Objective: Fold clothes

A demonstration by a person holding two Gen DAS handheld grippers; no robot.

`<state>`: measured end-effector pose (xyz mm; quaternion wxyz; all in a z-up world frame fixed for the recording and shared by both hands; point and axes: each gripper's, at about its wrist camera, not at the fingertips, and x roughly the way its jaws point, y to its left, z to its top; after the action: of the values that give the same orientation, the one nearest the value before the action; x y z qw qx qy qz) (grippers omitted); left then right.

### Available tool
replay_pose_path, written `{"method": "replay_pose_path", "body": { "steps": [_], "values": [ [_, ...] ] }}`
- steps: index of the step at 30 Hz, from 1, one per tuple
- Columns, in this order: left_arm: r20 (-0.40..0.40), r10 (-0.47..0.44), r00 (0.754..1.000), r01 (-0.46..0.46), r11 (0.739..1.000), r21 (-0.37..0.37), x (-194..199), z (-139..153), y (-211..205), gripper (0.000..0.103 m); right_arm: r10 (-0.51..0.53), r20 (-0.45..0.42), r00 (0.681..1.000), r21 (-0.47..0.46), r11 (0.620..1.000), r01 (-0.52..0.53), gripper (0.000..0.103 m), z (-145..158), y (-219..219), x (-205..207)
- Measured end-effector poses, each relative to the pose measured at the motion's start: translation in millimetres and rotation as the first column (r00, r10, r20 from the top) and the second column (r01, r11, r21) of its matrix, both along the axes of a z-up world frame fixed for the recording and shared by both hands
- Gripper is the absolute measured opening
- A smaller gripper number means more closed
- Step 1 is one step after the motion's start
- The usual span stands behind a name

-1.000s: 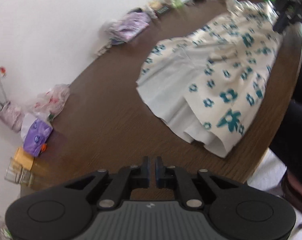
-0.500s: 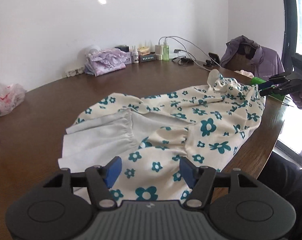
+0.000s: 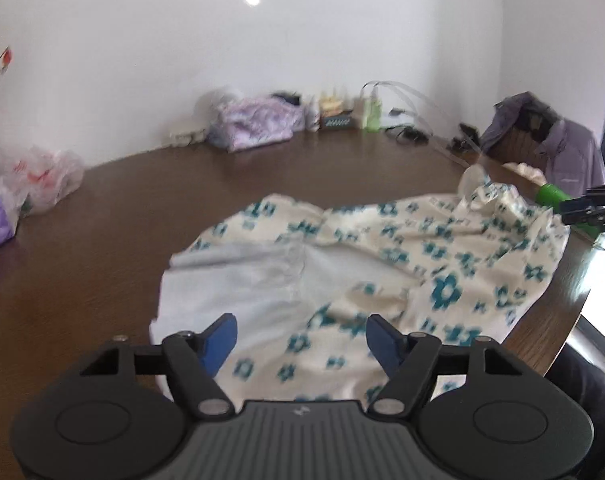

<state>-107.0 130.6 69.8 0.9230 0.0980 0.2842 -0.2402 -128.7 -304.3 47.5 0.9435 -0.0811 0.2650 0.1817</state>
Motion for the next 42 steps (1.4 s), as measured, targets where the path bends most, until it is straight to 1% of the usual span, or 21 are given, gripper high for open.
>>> {"method": "replay_pose_path", "body": {
  "steps": [3, 6, 8, 9, 11, 13, 18, 20, 22, 25, 27, 29, 30, 31, 32, 34, 36, 38, 39, 41, 42],
  "values": [
    [0.019, -0.234, 0.972, 0.233, 0.971, 0.046, 13.3, -1.8, -52.4, 0.077, 0.181, 0.030, 0.983, 0.058, 0.981, -0.182, 0.043, 7.4, 20.1, 15.4],
    [-0.045, -0.388, 0.921, 0.390, 0.918, 0.069, 27.7, -17.8, -89.2, 0.068, 0.289, -0.016, 0.957, -0.017, 0.957, -0.289, 0.040, -9.5, 48.1, 39.5],
    [-0.071, -0.384, 0.921, 0.390, 0.912, 0.129, 30.9, -30.1, -100.6, 0.026, 0.307, -0.058, 0.950, -0.023, 0.951, -0.309, 0.013, -21.4, 52.9, 51.8],
    [-0.081, -0.379, 0.922, 0.387, 0.911, 0.143, 31.3, -35.3, -102.2, 0.017, 0.296, -0.064, 0.953, 0.002, 0.955, -0.297, 0.002, -24.0, 50.5, 54.3],
    [-0.059, -0.351, 0.935, 0.355, 0.928, 0.115, 28.2, -42.5, -95.8, 0.011, 0.268, -0.074, 0.961, 0.056, 0.963, -0.264, 0.002, -28.2, 44.2, 57.3],
    [-0.055, -0.311, 0.949, 0.315, 0.945, 0.084, 27.1, -49.2, -90.1, 0.012, 0.242, -0.082, 0.967, 0.104, 0.967, -0.233, 0.002, -33.9, 39.1, 56.2],
    [0.014, -0.285, 0.958, 0.282, 0.953, 0.110, 17.6, -40.2, -94.6, 0.024, 0.219, -0.059, 0.974, 0.047, 0.975, -0.216, 0.008, -21.7, 45.3, 48.8],
    [0.038, -0.286, 0.957, 0.281, 0.954, 0.100, 18.5, -36.8, -92.7, 0.041, 0.262, -0.012, 0.965, 0.095, 0.961, -0.259, 0.010, -9.5, 51.6, 46.2],
    [0.003, -0.274, 0.962, 0.272, 0.956, 0.111, 24.9, -44.4, -93.0, 0.040, 0.303, 0.039, 0.952, 0.145, 0.941, -0.305, 0.010, 2.8, 58.0, 43.7],
    [-0.033, -0.263, 0.964, 0.265, 0.959, 0.103, 30.5, -48.0, -90.7, 0.043, 0.383, -0.035, 0.923, 0.087, 0.921, -0.379, 0.012, -11.0, 85.2, 48.5],
    [-0.018, -0.251, 0.968, 0.251, 0.961, 0.119, 29.4, -35.6, -86.6, 0.048, 0.404, -0.104, 0.909, 0.000, 0.914, -0.406, 0.013, -25.0, 98.7, 49.9],
    [0.009, -0.245, 0.970, 0.242, 0.962, 0.129, 28.9, -18.5, -78.4, 0.049, 0.412, -0.088, 0.907, 0.005, 0.911, -0.413, 0.020, -20.1, 98.0, 48.1],
    [0.038, -0.244, 0.969, 0.237, 0.961, 0.144, 32.3, -7.3, -69.9, 0.053, 0.407, -0.061, 0.912, 0.010, 0.914, -0.407, 0.031, -10.5, 92.6, 51.5],
    [0.073, -0.240, 0.968, 0.225, 0.959, 0.169, 37.2, 3.4, -60.9, 0.068, 0.400, -0.032, 0.916, 0.014, 0.917, -0.400, 0.039, -0.5, 86.9, 55.2],
    [0.109, -0.225, 0.968, 0.199, 0.958, 0.204, 45.8, 11.5, -52.3, 0.083, 0.393, -0.002, 0.920, 0.019, 0.920, -0.393, 0.041, 9.5, 81.2, 59.0],
    [0.154, -0.154, 0.976, 0.111, 0.960, 0.256, 80.0, 20.6, -34.2, 0.084, 0.360, 0.049, 0.932, 0.011, 0.933, -0.361, 0.041, 27.8, 69.0, 71.8],
    [0.081, -0.080, 0.994, 0.060, 0.974, 0.219, 123.7, 24.1, -17.8, 0.084, 0.280, 0.074, 0.957, -0.013, 0.960, -0.280, 0.041, 37.1, 56.4, 97.4],
    [-0.070, -0.035, 0.997, 0.045, 0.989, 0.139, 169.0, 19.4, -3.9, 0.084, 0.235, 0.032, 0.971, -0.001, 0.972, -0.235, 0.041, 35.7, 44.7, 124.5],
    [-0.170, -0.025, 0.985, 0.041, 0.995, 0.092, 190.2, 14.2, 1.9, 0.084, 0.222, 0.004, 0.975, 0.009, 0.975, -0.222, 0.041, 32.9, 39.6, 137.9],
    [-0.370, -0.015, 0.929, 0.011, 1.000, -0.012, 226.5, -1.6, 10.6, 0.080, 0.214, -0.044, 0.976, 0.016, 0.977, -0.214, 0.041, 22.1, 35.8, 153.3],
    [-0.418, -0.003, 0.909, -0.014, 0.999, -0.036, 236.7, -9.0, 12.3, 0.078, 0.211, -0.068, 0.975, 0.020, 0.977, -0.210, 0.041, 16.6, 34.1, 160.7]
  ]
}}
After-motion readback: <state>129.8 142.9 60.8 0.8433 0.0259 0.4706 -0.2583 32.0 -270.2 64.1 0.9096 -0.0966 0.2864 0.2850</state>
